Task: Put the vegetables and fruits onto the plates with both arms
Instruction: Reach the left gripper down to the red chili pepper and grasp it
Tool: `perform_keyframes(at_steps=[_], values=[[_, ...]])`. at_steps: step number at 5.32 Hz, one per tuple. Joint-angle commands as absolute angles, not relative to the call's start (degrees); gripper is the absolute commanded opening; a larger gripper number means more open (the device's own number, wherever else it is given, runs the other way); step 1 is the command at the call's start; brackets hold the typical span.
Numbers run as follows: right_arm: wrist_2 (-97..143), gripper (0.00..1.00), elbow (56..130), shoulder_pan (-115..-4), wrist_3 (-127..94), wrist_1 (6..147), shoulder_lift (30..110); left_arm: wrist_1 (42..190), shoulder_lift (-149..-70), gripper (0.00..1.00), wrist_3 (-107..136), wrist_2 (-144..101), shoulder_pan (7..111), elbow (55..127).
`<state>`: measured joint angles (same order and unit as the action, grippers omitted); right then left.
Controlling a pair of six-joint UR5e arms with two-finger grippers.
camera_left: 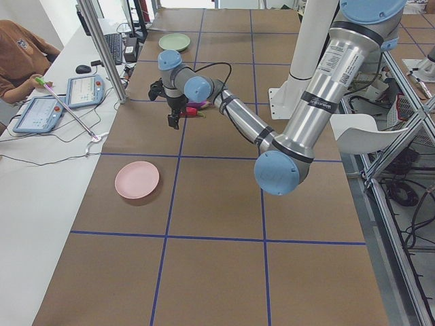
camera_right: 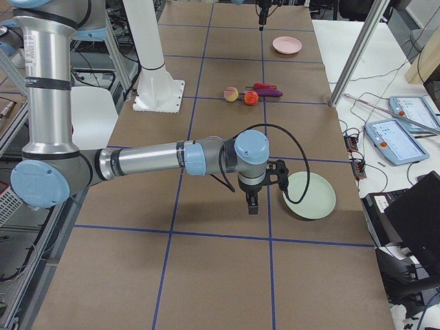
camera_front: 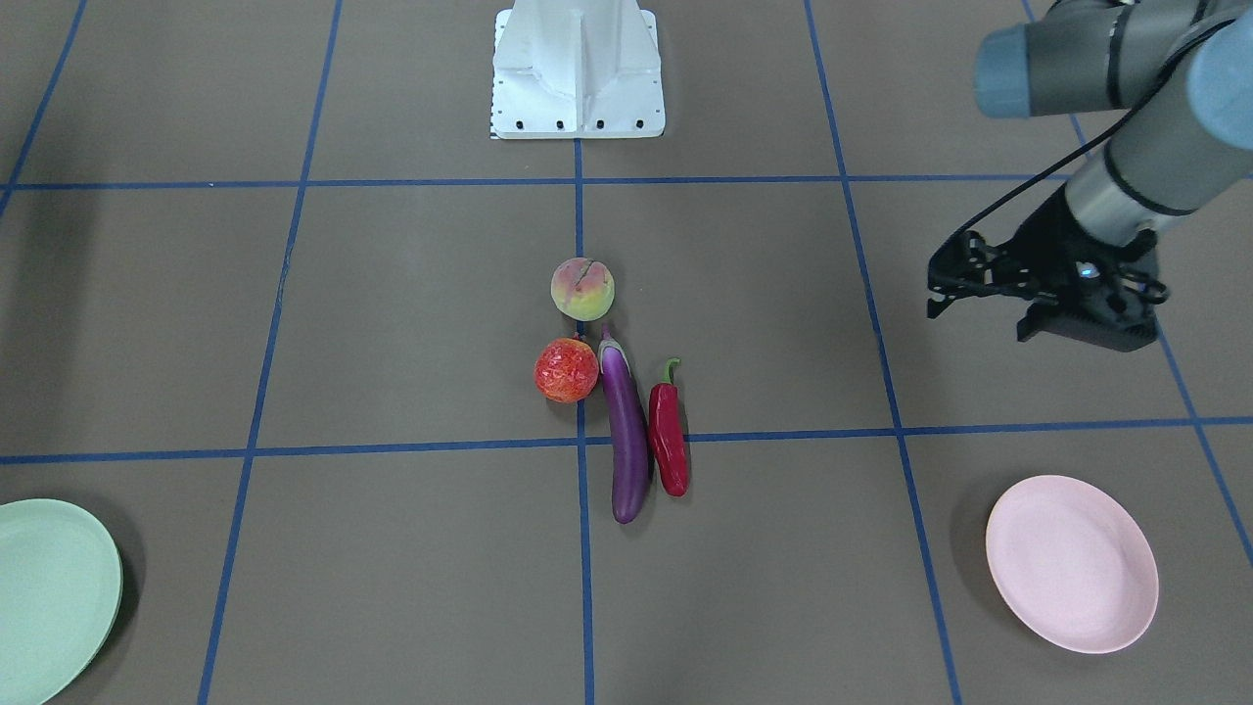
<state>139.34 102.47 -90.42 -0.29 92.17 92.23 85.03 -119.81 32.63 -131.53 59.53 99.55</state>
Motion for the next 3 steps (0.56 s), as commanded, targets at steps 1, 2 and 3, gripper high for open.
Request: perform_keyframes(at_steps=[1,2,3], values=[[139.65,1.00,103.52,-89.83,-3.32,92.02,91.07,95.27,-128.03,1.00,46.34,-128.96,53.38,88.30],[140.35,1.00,103.97,-88.87,-6.30,92.02,90.27,104.32,-129.80,1.00,53.54,-125.63,49.61,82.41],[142.36,1.00,104.15,-87.99,-9.72,91.93,88.70,106.07,-135.12,1.00,58.05,-121.42,45.39,76.18]])
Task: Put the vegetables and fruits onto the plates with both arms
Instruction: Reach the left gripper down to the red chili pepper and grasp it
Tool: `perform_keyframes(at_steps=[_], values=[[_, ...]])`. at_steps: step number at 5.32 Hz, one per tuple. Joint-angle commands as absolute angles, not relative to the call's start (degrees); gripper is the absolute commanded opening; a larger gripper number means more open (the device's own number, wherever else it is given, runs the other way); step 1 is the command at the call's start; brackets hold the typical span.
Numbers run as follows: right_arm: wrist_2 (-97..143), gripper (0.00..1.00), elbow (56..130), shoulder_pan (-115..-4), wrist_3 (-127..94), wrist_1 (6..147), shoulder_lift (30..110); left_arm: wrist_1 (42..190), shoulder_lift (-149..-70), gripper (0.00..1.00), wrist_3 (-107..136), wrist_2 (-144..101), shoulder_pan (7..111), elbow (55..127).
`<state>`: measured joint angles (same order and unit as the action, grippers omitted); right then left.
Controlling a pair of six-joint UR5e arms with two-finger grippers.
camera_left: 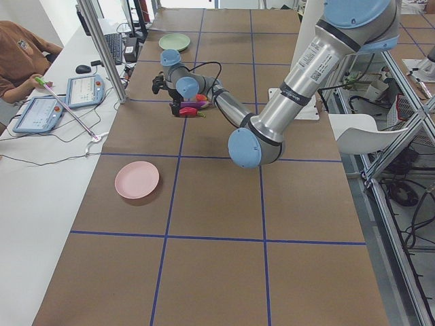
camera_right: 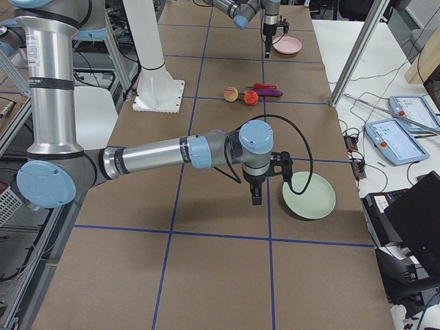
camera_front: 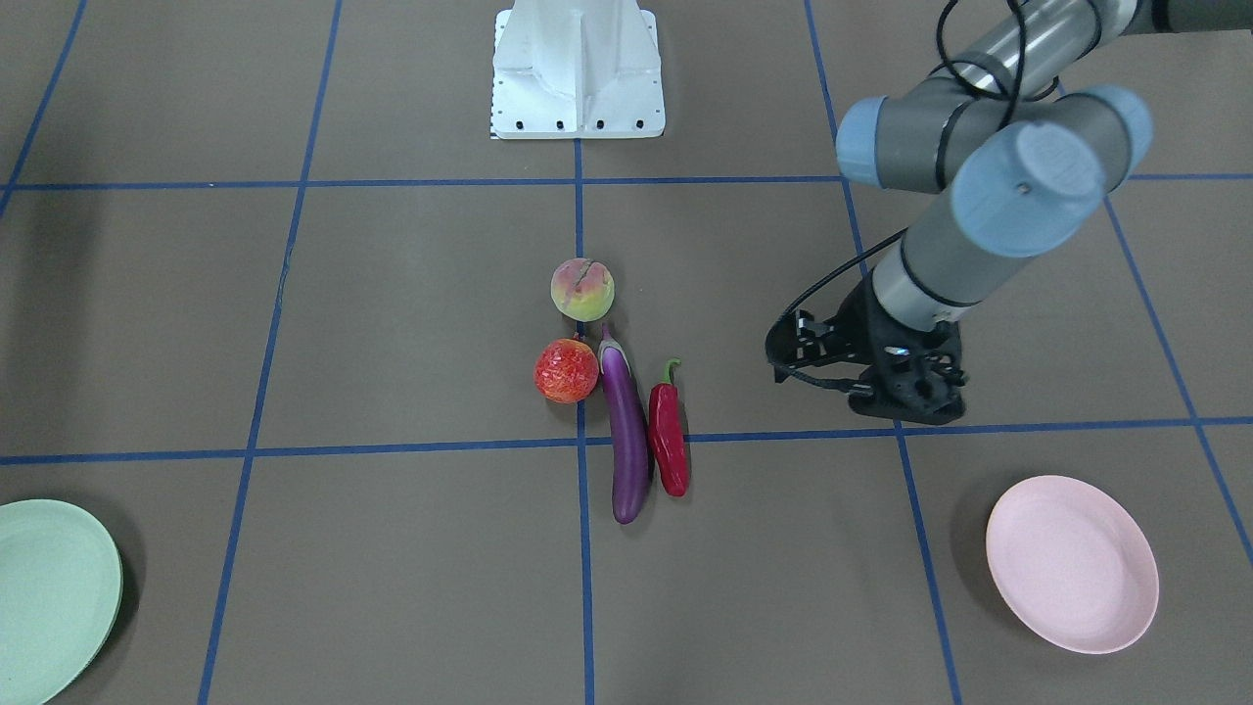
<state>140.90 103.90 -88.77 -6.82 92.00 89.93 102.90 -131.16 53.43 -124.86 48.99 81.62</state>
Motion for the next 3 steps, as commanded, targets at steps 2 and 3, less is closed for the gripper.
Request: perform_keyframes(at_steps=[2,3], values=[[142.03,1.00,104.59,-84.21,-17.72,91.93,85.71,112.19,-137.37,0.91,60.37,-115.93,41.58,70.34],[142.12,1.00,104.59,-83.59,-19.23,91.93,84.48,113.45,-137.55,0.80,60.29,-115.93,41.57,68.57]])
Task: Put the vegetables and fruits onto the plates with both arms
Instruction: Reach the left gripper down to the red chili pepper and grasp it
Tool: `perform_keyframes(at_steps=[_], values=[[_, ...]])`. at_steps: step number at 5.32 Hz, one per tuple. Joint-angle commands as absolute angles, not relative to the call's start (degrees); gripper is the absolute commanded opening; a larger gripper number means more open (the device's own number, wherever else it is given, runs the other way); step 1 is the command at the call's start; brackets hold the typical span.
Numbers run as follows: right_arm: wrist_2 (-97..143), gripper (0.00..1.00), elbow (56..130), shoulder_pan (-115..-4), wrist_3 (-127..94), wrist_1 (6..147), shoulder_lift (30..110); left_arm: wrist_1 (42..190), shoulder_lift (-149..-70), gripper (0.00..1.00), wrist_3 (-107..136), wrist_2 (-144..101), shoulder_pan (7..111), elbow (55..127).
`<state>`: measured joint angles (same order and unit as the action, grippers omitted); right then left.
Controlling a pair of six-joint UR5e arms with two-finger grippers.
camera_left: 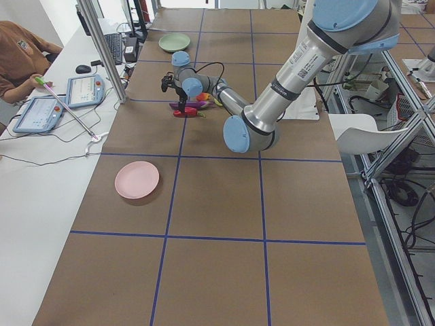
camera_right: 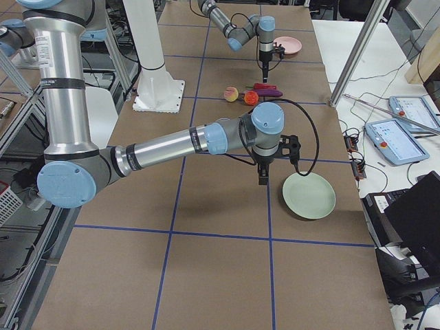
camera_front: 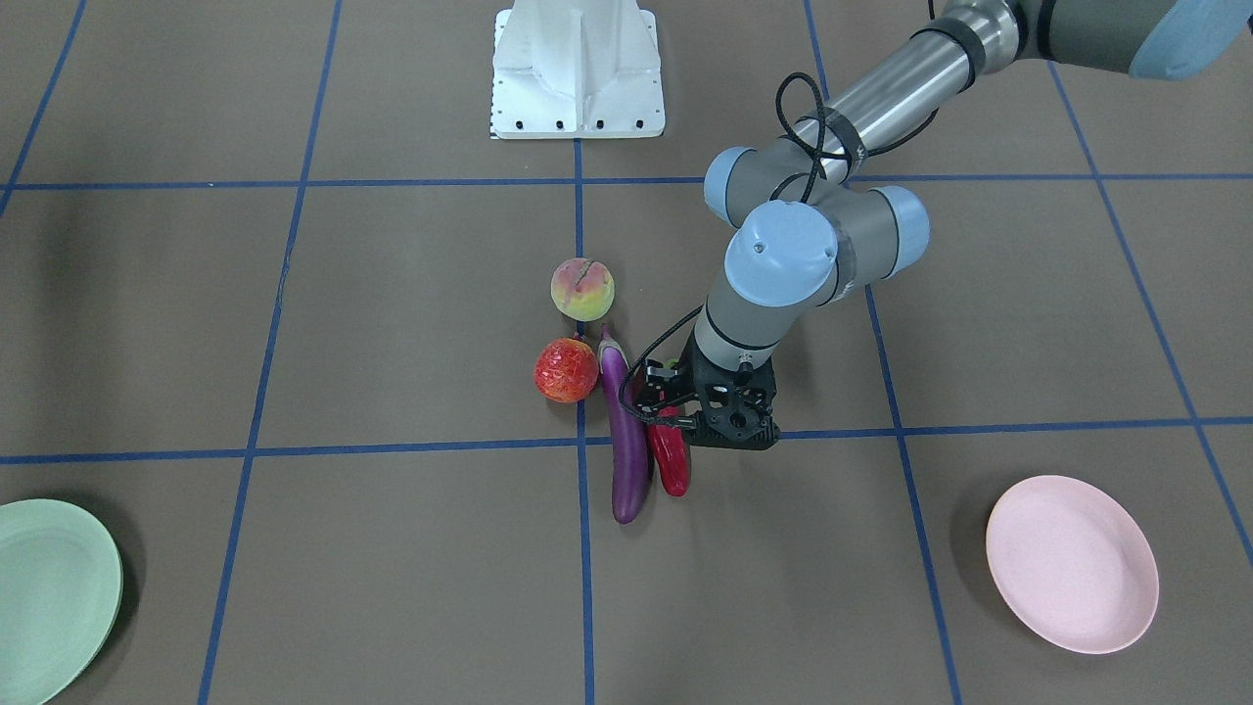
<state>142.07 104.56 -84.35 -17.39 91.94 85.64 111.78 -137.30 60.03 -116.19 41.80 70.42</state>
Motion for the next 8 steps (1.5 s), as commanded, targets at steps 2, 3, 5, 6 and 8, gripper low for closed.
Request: perform_keyframes(at_steps=[2,3,5,6,8], values=[[142.21,1.00,104.68,-82.53,-22.49,91.93,82.19,116.70,-137.72,0.75,60.29,-115.93,40.88,65.41],[142.38,1.00,104.76,-82.53,-22.59,91.93,81.83,116.81,-137.90,0.75,60.47,-115.93,40.70,65.48],[142.47,1.00,105.03,-82.44,-23.11,91.93,81.83,116.81,-138.17,0.71,60.82,-115.93,40.26,65.39],[142.47,1.00,105.29,-82.01,-23.55,91.93,81.74,116.72,-138.16,0.67,60.82,-115.93,39.56,65.30],[142.38,1.00,106.35,-78.94,-30.47,91.93,79.11,116.63,-137.90,0.14,60.73,-115.93,39.11,65.30]])
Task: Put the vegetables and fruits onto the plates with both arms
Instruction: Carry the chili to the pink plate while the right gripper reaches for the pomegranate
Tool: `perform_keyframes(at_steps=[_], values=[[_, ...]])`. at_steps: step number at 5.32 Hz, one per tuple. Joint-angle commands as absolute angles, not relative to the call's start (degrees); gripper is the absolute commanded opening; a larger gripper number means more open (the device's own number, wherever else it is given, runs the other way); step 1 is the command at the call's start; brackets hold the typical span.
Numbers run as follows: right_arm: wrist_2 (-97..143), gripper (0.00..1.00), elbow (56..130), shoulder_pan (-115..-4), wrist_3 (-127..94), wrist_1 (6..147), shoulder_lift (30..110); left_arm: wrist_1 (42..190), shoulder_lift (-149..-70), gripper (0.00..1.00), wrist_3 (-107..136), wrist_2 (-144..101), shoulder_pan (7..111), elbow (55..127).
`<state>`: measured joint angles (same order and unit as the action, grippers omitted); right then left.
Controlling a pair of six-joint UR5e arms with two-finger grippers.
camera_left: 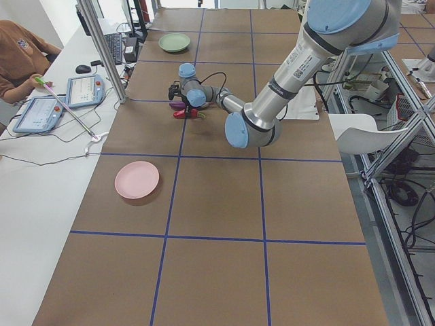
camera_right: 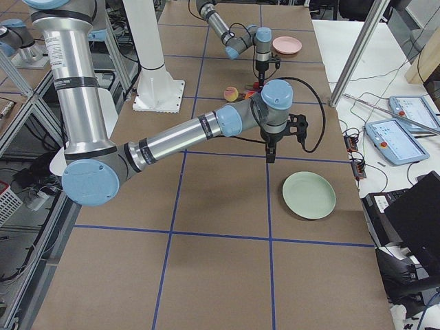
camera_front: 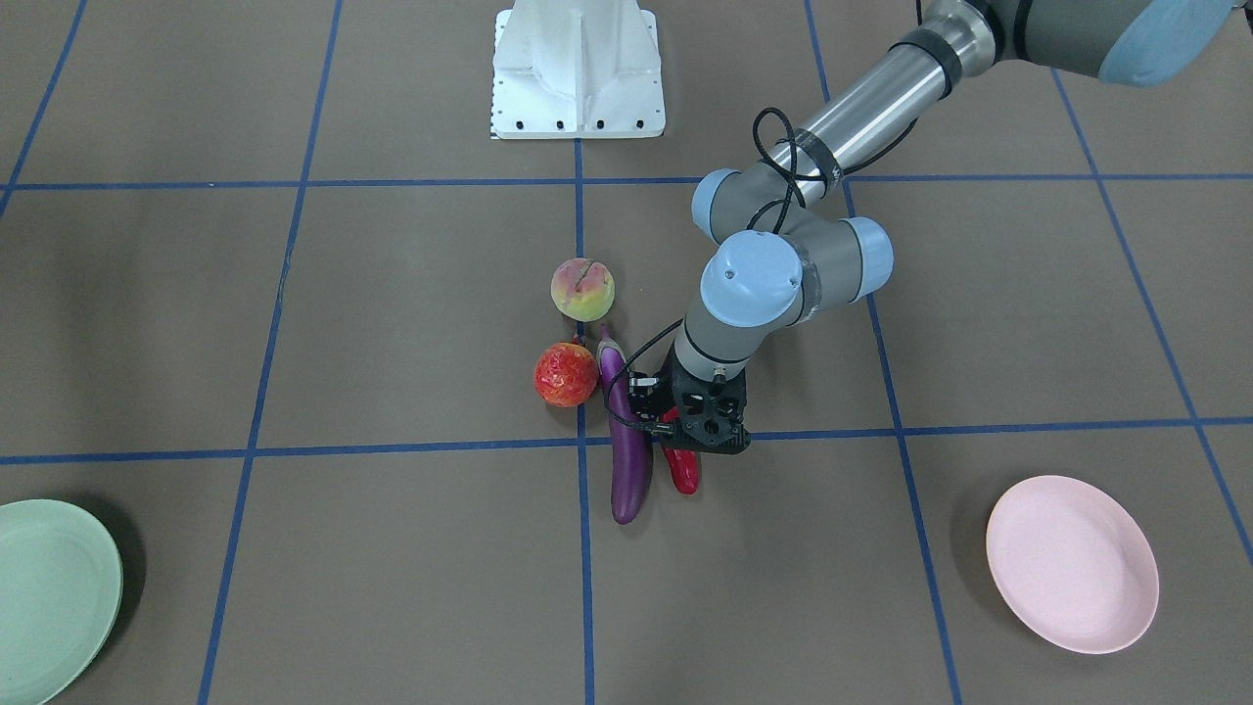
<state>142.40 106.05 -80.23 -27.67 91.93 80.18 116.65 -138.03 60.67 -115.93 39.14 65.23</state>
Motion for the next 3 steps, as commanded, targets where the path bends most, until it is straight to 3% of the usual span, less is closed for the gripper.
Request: perform_keyframes(at_steps=[1,3], values=[[142.47,1.00,106.52,-77.53,-32.85,92.02,76.93,116.28,-137.90,0.00,60.91,-116.45,41.20,66.43],[141.86,1.00,106.52,-71.93,-38.22,92.02,71.83,115.75,-137.81,0.00,60.21,-123.35,50.92,66.88]])
